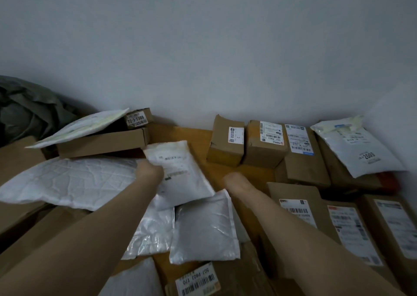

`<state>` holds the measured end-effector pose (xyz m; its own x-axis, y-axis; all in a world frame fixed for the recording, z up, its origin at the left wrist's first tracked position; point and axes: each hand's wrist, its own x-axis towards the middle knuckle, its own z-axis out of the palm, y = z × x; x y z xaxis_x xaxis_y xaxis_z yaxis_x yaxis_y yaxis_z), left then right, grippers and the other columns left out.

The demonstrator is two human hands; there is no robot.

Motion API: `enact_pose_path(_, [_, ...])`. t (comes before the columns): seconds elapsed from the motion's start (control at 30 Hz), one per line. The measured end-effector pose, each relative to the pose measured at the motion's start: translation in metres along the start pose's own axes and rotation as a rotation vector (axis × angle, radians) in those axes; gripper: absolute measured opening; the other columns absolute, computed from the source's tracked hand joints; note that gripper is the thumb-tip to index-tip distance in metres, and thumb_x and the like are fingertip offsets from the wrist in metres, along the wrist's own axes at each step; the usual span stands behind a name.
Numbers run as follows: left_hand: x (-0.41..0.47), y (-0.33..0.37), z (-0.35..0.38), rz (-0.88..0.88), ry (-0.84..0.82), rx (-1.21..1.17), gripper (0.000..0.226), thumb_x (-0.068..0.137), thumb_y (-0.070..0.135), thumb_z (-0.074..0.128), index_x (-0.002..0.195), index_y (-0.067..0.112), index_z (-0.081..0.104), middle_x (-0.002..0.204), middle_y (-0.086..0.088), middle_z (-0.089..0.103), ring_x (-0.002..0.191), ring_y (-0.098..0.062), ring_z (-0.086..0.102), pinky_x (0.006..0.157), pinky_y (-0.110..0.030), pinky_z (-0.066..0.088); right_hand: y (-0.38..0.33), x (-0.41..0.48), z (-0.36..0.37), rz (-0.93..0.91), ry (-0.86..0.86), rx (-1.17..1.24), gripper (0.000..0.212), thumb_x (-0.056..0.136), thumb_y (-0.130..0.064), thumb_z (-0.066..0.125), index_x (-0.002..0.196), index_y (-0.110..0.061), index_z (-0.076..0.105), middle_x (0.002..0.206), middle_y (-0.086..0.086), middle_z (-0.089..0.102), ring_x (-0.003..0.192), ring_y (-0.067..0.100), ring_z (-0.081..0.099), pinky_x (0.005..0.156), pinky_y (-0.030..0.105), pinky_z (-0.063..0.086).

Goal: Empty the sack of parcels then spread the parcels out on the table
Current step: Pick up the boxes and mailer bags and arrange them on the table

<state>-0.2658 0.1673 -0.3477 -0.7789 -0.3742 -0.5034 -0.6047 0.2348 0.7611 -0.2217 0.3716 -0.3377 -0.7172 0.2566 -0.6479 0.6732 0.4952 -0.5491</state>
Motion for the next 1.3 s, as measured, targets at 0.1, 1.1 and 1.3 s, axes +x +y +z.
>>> enact_pose_path(0.1, [-0.011,-0.002,-0.001,0.263,0.089,0.439,0.064,0.093,0.010,0.050,0.149,0.016,0.018,0.149,-0.024,0.021,0.136,-0.039,0.024,0.109,-0.047,0.030,0.011,-0.002,0.004,-0.013,-0.074,-0.241,0.042,0.090,-0.021,0.057,0.129,-0.008,0.048,0.120,0.009,0.052,0.116,0.025,0.050,0.095,0.031,0.045])
enact_pose_path(1.1, [-0.074,-0.027,-0.034,0.238,-0.149,0.250,0.051,0.089,0.002,0.046,0.139,0.005,0.045,0.141,-0.014,0.047,0.123,-0.030,0.048,0.104,-0.040,0.042,0.043,-0.068,-0.014,-0.636,0.278,-0.763,0.022,0.090,-0.004,0.051,0.106,-0.020,0.053,0.118,0.000,0.049,0.101,0.021,0.053,0.070,0.027,0.041])
enact_pose_path(1.3, [-0.097,-0.043,-0.050,0.682,-0.040,1.095,0.070,0.091,-0.009,0.041,0.151,0.015,0.015,0.158,-0.010,0.013,0.146,-0.027,0.011,0.110,-0.042,0.030,0.060,-0.077,-0.003,-0.374,0.009,-0.686,0.044,0.088,-0.001,0.053,0.128,-0.018,0.055,0.136,0.007,0.050,0.121,0.025,0.051,0.099,0.032,0.045])
